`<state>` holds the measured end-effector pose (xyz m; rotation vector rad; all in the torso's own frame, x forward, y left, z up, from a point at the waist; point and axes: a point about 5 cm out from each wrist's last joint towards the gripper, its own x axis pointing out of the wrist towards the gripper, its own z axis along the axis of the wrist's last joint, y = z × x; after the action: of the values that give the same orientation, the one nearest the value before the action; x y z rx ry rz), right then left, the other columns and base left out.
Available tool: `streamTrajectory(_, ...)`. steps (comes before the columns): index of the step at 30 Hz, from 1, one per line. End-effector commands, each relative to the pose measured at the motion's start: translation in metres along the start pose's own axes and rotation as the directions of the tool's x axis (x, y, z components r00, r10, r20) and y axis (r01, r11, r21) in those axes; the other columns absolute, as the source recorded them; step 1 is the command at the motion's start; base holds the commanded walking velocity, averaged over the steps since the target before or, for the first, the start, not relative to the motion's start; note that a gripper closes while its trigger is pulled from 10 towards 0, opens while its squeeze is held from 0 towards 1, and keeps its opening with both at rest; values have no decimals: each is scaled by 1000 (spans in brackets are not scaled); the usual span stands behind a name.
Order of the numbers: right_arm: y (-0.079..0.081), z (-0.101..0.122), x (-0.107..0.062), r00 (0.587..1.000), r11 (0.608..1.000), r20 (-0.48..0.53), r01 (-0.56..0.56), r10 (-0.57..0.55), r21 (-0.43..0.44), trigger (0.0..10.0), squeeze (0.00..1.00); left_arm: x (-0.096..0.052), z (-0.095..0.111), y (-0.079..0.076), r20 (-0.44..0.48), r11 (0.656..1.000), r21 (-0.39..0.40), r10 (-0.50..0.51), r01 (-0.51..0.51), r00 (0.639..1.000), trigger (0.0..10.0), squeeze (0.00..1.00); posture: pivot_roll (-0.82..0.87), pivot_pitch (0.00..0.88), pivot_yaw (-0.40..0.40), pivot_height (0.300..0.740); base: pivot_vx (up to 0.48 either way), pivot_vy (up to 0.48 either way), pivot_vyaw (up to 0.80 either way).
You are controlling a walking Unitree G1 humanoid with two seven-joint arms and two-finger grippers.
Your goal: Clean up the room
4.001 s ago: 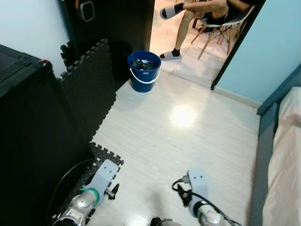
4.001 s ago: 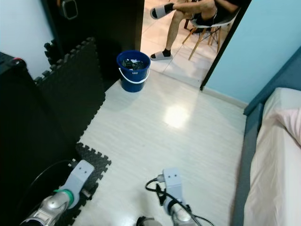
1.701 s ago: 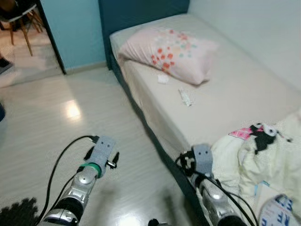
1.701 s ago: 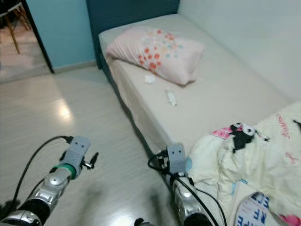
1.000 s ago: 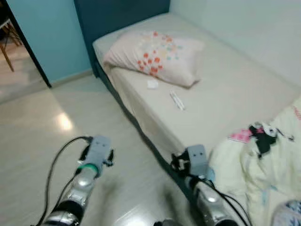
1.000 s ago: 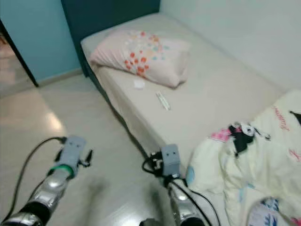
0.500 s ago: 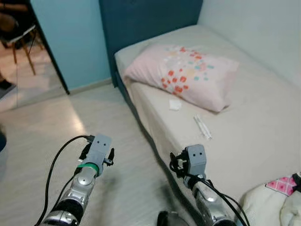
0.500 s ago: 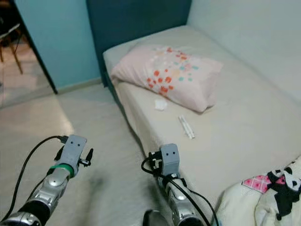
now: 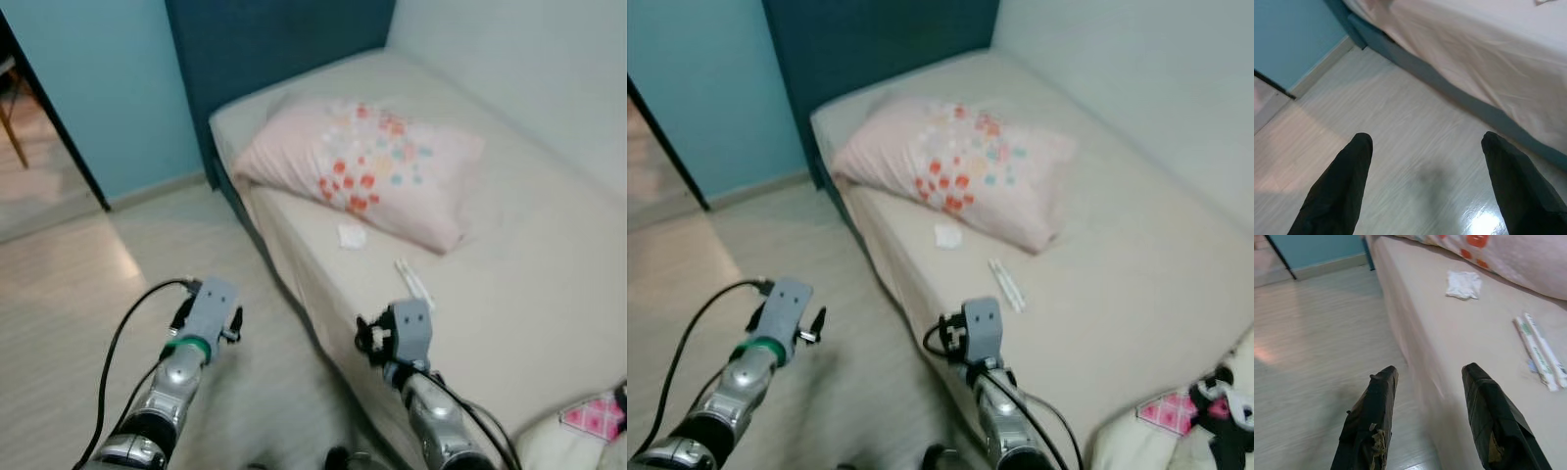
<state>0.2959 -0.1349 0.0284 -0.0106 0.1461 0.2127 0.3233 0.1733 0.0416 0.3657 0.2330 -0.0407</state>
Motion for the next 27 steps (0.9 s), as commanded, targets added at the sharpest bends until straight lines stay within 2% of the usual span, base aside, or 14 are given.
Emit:
streamTrajectory(1,-4,-11,-6,999,1000,-46,18,-17,8,10000,0,-4,-9,-7,-36,1000,9,-26,26,999,10000,0,0,113,27,713,0,0,0)
streamTrajectory(8,-7,-11,-6,998,999,-57,35,-35,5,10000,0,-3,-8,-8,-33,1000,8,-29,29,999,10000,0,0,107,26,713,0,0,-781)
streamTrajectory(14,-7,-10,-6,998,999,-53,40,-40,-4,10000,0,-3,-8,-8,-31,1000,8,-27,28,999,10000,0,-2,109,25,713,0,0,0)
streamTrajectory(21,-7,-10,-6,998,999,-49,34,-34,-6,10000,0,-4,-8,-8,-28,1000,7,-24,24,999,10000,0,-3,114,25,713,303,0,0)
streamTrajectory(27,-6,-11,-6,998,1000,-48,30,-31,-5,10000,0,-4,-9,-8,-42,1000,2,-20,20,999,10000,0,-3,114,25,713,0,0,0)
